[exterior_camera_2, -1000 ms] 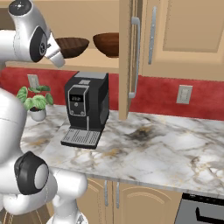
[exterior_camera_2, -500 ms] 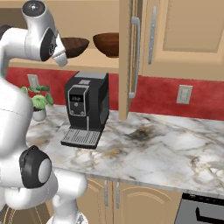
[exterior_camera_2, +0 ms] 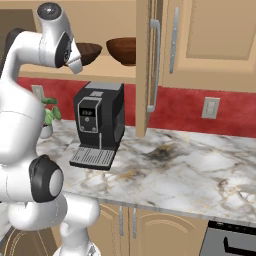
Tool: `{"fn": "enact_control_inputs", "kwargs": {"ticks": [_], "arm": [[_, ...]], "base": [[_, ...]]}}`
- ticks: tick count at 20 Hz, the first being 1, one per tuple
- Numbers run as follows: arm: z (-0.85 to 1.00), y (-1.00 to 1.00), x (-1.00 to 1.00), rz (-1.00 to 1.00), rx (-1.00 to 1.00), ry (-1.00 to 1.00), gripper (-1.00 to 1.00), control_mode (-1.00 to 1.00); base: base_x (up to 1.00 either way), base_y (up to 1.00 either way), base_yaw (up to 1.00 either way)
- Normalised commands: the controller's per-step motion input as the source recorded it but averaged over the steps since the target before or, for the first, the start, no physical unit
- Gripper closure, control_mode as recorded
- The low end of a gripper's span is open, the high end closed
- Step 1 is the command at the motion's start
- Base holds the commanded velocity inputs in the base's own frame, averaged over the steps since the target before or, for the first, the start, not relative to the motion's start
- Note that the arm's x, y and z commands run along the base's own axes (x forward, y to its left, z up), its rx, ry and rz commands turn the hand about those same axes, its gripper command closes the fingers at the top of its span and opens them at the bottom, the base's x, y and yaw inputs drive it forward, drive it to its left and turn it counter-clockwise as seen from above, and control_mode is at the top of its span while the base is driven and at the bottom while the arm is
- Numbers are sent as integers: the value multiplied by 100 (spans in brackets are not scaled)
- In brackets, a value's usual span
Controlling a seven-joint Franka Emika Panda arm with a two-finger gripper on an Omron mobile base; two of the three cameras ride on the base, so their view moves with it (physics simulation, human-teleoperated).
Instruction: Move the bowls from the cabinet to the plates on the dining table.
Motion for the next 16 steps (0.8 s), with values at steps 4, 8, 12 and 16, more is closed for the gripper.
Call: {"fn": "enact_control_inputs", "kwargs": {"ticks": [4, 8, 12, 16], "arm": [[0, 0, 4, 0, 4, 0, -100, -100], [-1, 0, 14, 0, 2, 0, -100, -100], [-17, 0, 27, 0, 0, 0, -100, -100], [-7, 0, 18, 0, 0, 0, -100, -100]], "base": [[0, 0, 0], [0, 0, 0], [0, 0, 0], [0, 0, 0]]}}
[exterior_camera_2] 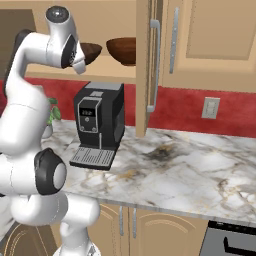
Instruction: Move the bowls from the cabinet to the plates on the dining table.
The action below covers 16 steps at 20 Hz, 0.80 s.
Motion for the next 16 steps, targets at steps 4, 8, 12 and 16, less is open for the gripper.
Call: {"fn": "enact_control_inputs", "kwargs": {"ticks": [4, 8, 12, 16], "arm": [[-1, 0, 19, 0, 0, 0, -100, -100], [-5, 0, 26, 0, 0, 0, -100, -100], [-17, 0, 37, 0, 0, 1, -100, -100], [-11, 1, 43, 0, 0, 3, -100, -100]], "base": [[0, 0, 0], [0, 0, 0], [0, 0, 0], [0, 0, 0]]}}
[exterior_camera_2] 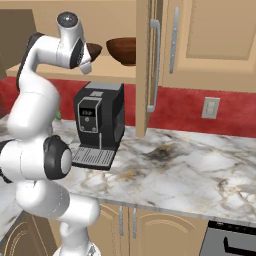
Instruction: Move the bowls from the cabinet to the plates on the dining table.
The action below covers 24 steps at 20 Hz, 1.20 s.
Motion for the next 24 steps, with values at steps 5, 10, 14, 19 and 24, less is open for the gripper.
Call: {"fn": "enact_control_inputs", "kwargs": {"ticks": [5, 10, 14, 19, 24], "arm": [[-1, 7, 41, 0, 0, 4, -100, -100], [0, 10, 55, 0, 0, 7, -100, -100], [0, 12, 53, 0, 0, 9, -100, -100], [0, 6, 31, 0, 0, 11, -100, -100], [0, 10, 0, 0, 0, 9, 100, -100]], "base": [[0, 0, 0], [0, 0, 0], [0, 0, 0], [0, 0, 0], [0, 0, 0]]}}
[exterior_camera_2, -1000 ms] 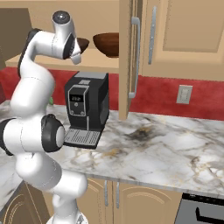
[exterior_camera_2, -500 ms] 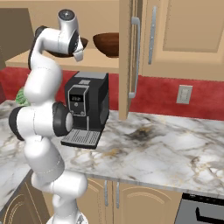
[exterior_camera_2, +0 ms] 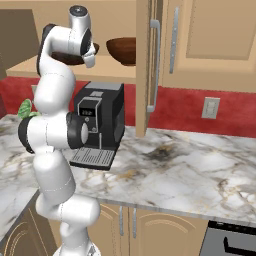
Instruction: Move the bowls from the cabinet to the plates on the dining table.
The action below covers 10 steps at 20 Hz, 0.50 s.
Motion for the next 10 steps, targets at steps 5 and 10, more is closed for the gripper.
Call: {"fn": "enact_control_inputs", "kwargs": {"ticks": [5, 10], "arm": [[0, 2, 0, 0, 0, 3, 100, -100], [0, 0, 0, 0, 0, 0, 100, -100]], "base": [[0, 0, 0], [0, 0, 0]]}}
